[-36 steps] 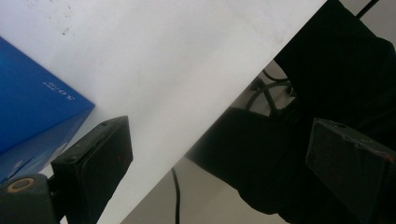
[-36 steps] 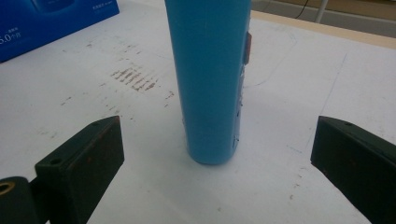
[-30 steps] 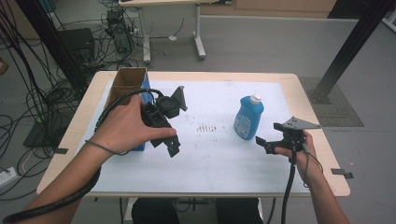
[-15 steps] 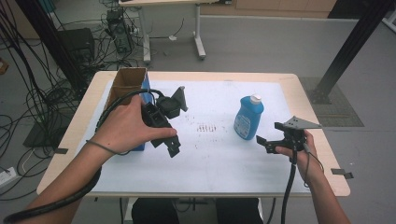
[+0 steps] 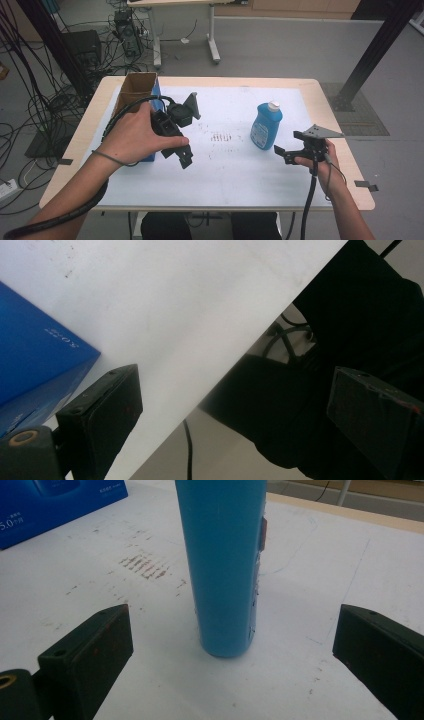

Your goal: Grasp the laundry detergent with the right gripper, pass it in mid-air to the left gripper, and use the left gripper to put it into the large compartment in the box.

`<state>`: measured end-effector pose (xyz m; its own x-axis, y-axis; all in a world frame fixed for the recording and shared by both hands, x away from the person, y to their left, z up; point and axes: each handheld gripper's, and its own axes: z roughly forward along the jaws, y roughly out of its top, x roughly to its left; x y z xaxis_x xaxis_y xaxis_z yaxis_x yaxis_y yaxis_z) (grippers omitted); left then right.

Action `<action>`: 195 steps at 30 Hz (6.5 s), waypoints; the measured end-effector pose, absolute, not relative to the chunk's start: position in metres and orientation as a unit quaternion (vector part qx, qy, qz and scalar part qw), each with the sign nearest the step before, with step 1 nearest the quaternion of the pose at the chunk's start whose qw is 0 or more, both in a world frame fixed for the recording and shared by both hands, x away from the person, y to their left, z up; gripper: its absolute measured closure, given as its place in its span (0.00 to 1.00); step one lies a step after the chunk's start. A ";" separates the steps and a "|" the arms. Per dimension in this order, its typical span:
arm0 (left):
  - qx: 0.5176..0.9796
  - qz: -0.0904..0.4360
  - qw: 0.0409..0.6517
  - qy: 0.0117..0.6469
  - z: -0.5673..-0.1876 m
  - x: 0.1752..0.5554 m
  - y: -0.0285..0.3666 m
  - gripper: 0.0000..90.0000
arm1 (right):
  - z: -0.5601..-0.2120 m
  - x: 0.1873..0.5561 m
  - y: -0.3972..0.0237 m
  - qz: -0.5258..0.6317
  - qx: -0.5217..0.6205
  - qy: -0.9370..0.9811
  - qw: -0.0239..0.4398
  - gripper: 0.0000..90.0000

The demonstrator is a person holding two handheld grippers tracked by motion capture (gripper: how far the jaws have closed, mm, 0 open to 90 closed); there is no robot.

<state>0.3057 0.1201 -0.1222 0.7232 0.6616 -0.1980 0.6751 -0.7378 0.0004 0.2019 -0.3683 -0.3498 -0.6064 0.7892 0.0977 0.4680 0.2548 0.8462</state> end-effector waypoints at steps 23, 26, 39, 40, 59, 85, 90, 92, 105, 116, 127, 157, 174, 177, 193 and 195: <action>0.927 -0.093 0.038 0.362 -0.123 0.306 0.123 0.09 | -0.351 0.203 -0.367 0.455 0.408 0.772 0.176 0.02; 0.927 -0.093 0.038 0.362 -0.123 0.306 0.123 0.09 | -0.351 0.203 -0.367 0.455 0.408 0.771 0.177 0.02; 0.927 -0.093 0.037 0.362 -0.124 0.306 0.123 0.08 | -0.352 0.203 -0.366 0.457 0.409 0.771 0.175 0.02; 0.927 -0.093 0.037 0.361 -0.124 0.306 0.122 0.08 | -0.352 0.203 -0.366 0.457 0.409 0.770 0.175 0.02; 0.927 -0.092 0.037 0.363 -0.124 0.305 0.124 0.08 | -0.354 0.204 -0.363 0.460 0.410 0.769 0.170 0.02; 0.927 -0.094 0.041 0.361 -0.125 0.308 0.126 0.08 | -0.366 0.224 -0.347 0.458 0.413 0.768 0.174 0.02; 0.927 -0.096 0.045 0.361 -0.125 0.307 0.128 0.09 | -0.369 0.227 -0.344 0.459 0.418 0.765 0.172 0.02; 0.927 -0.096 0.044 0.360 -0.124 0.307 0.128 0.09 | -0.370 0.227 -0.344 0.459 0.418 0.764 0.173 0.02; 0.926 -0.100 0.047 0.362 -0.127 0.307 0.132 0.09 | -0.379 0.232 -0.336 0.462 0.421 0.759 0.184 0.03; 0.926 -0.100 0.044 0.361 -0.126 0.307 0.132 0.09 | -0.387 0.236 -0.330 0.462 0.420 0.758 0.188 0.03; 0.927 -0.100 0.041 0.360 -0.129 0.308 0.132 0.09 | -0.396 0.238 -0.327 0.469 0.425 0.750 0.191 0.03; 0.928 -0.103 0.037 0.357 -0.133 0.311 0.129 0.09 | -0.409 0.242 -0.319 0.486 0.424 0.738 0.202 0.04; 0.927 -0.103 0.038 0.358 -0.132 0.311 0.129 0.09 | -0.412 0.241 -0.318 0.493 0.430 0.728 0.204 0.13; 0.927 -0.103 0.037 0.359 -0.132 0.311 0.129 0.09 | -0.412 0.240 -0.318 0.492 0.431 0.728 0.205 0.14; 0.927 -0.101 0.035 0.361 -0.130 0.310 0.128 0.09 | -0.417 0.239 -0.317 0.502 0.438 0.717 0.207 0.20; 0.927 -0.101 0.035 0.361 -0.131 0.310 0.128 0.09 | -0.416 0.239 -0.317 0.501 0.437 0.717 0.208 0.20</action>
<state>0.3099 0.1282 -0.1305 0.7193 0.6611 -0.2132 0.6754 -0.7374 -0.0079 0.2394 -0.3166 -0.4164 -0.5314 0.8355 0.1398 0.4184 0.1154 0.9009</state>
